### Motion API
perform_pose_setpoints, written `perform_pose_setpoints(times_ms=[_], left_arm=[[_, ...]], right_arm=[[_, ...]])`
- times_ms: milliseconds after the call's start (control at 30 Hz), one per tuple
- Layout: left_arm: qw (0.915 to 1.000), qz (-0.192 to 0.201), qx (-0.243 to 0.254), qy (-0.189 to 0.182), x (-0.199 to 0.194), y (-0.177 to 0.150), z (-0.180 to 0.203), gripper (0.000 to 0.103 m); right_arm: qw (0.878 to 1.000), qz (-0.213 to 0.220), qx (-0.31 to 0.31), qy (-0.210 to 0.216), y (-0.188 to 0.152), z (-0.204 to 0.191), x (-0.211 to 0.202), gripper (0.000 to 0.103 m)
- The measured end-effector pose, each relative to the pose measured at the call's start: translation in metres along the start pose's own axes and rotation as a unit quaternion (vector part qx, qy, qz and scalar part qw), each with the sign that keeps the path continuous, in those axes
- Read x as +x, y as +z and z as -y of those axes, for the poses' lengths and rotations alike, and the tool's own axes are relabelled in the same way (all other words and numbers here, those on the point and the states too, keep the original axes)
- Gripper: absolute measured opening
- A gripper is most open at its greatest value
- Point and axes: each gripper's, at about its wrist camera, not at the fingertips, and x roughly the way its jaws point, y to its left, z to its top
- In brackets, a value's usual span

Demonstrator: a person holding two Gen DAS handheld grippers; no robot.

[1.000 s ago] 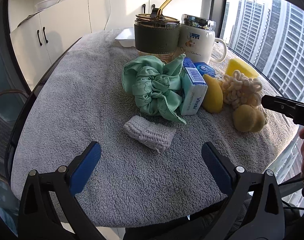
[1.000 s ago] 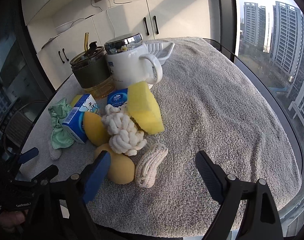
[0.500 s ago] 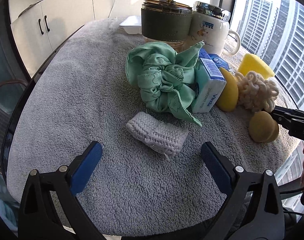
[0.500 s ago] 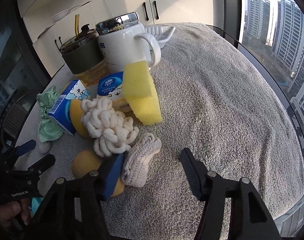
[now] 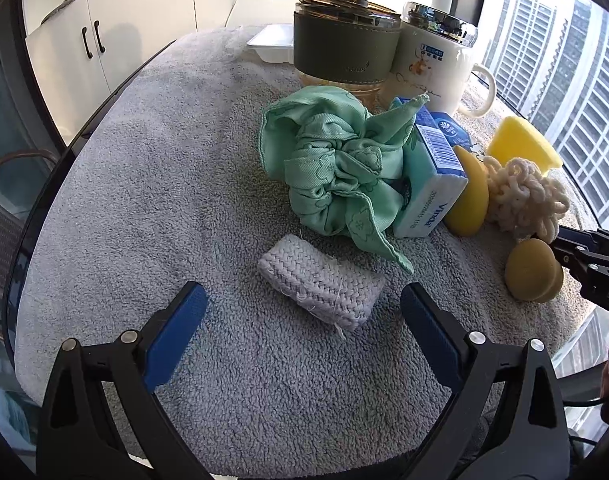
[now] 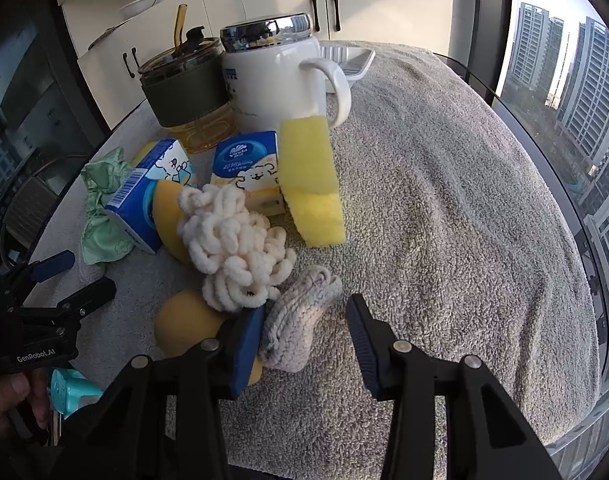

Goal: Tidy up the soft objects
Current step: 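Grasp the grey knitted pad with the left tool while the right tool grasps the knitted peanut piece, then carry both knitted pieces over the white plastic tray with both tools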

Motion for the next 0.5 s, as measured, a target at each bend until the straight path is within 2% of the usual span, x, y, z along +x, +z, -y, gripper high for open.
perform_pose_setpoints(times_ms=[33, 100, 167, 267, 333, 500], left_arm=[[1.0000, -0.001, 0.000, 0.001, 0.001, 0.001, 0.000, 0.097], [1.0000, 0.000, -0.001, 0.002, 0.001, 0.002, -0.001, 0.091], [1.0000, 0.003, -0.006, 0.002, -0.001, 0.005, -0.005, 0.077], [0.9996, 0.011, -0.020, -0.017, -0.002, 0.010, -0.017, 0.056], [0.9998, 0.012, -0.010, -0.014, -0.002, 0.011, -0.018, 0.051], [0.9991, 0.024, -0.018, -0.029, -0.006, 0.010, -0.022, 0.048]], right_arm=[[1.000, 0.001, -0.007, -0.001, 0.000, -0.003, 0.000, 0.031], [1.000, 0.004, -0.017, -0.001, -0.001, -0.007, -0.002, 0.027], [1.000, 0.008, -0.021, 0.002, -0.002, -0.008, -0.004, 0.025], [1.000, 0.013, -0.019, 0.008, -0.005, -0.007, -0.006, 0.024], [1.000, 0.015, -0.019, 0.011, -0.009, -0.007, -0.010, 0.024], [1.000, 0.020, -0.019, 0.014, -0.009, -0.005, -0.013, 0.024]])
